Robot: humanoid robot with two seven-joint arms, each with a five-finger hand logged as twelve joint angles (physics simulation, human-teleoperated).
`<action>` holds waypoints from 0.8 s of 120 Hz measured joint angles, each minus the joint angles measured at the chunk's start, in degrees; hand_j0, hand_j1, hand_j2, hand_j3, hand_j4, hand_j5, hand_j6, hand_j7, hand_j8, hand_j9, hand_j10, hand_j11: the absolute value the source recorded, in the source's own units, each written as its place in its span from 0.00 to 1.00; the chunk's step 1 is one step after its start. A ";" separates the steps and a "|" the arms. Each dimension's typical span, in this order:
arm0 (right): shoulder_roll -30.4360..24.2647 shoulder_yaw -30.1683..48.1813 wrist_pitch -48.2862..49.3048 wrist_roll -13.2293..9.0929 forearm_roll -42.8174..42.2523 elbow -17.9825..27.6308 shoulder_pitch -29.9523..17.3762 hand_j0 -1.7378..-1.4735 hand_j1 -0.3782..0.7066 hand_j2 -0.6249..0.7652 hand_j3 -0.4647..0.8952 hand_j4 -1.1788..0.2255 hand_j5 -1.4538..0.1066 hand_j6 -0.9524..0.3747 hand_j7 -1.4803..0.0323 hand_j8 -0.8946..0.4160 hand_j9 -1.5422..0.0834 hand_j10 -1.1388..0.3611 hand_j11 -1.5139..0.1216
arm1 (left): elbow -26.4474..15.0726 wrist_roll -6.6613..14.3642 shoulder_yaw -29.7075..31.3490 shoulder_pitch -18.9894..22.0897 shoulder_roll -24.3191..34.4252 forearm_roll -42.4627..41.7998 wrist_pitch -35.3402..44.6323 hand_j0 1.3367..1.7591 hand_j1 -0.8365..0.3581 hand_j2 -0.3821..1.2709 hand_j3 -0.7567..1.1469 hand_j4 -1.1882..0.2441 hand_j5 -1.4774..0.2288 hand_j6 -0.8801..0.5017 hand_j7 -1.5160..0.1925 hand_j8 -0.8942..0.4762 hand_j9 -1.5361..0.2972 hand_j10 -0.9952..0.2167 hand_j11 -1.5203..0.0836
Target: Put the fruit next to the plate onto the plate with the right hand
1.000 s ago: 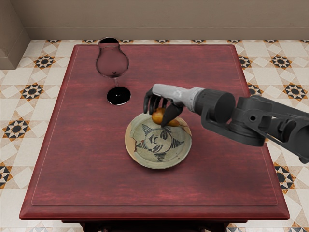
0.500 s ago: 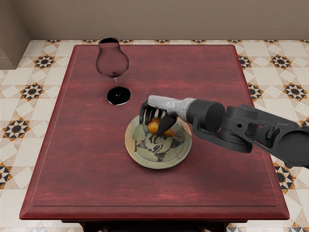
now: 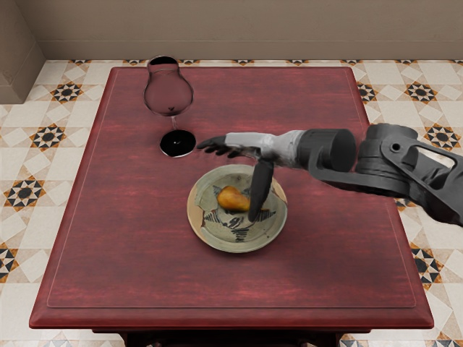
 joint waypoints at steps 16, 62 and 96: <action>-3.80 6.33 7.48 0.00 7.88 -0.33 -0.68 0.30 0.06 0.46 0.34 0.81 0.90 0.69 0.95 0.66 0.92 0.74 0.90 | 0.00 0.00 0.00 0.00 0.00 0.00 0.00 0.76 0.97 0.23 0.40 0.82 0.85 0.62 0.87 0.64 0.82 0.80 0.93; -16.71 10.32 13.34 0.00 26.06 -2.08 -1.08 0.30 0.03 0.45 0.34 0.84 0.93 0.71 0.97 0.68 0.94 0.76 0.92 | 0.00 0.00 0.00 0.00 0.00 0.00 0.00 0.76 0.97 0.23 0.40 0.82 0.85 0.62 0.87 0.64 0.82 0.80 0.93; -19.28 10.46 13.49 0.00 29.50 -2.76 -1.74 0.30 0.03 0.45 0.34 0.84 0.93 0.72 0.98 0.68 0.95 0.76 0.92 | -0.06 0.00 0.00 0.00 0.00 0.07 0.00 0.76 0.97 0.23 0.40 0.82 0.85 0.62 0.87 0.64 0.82 0.80 0.93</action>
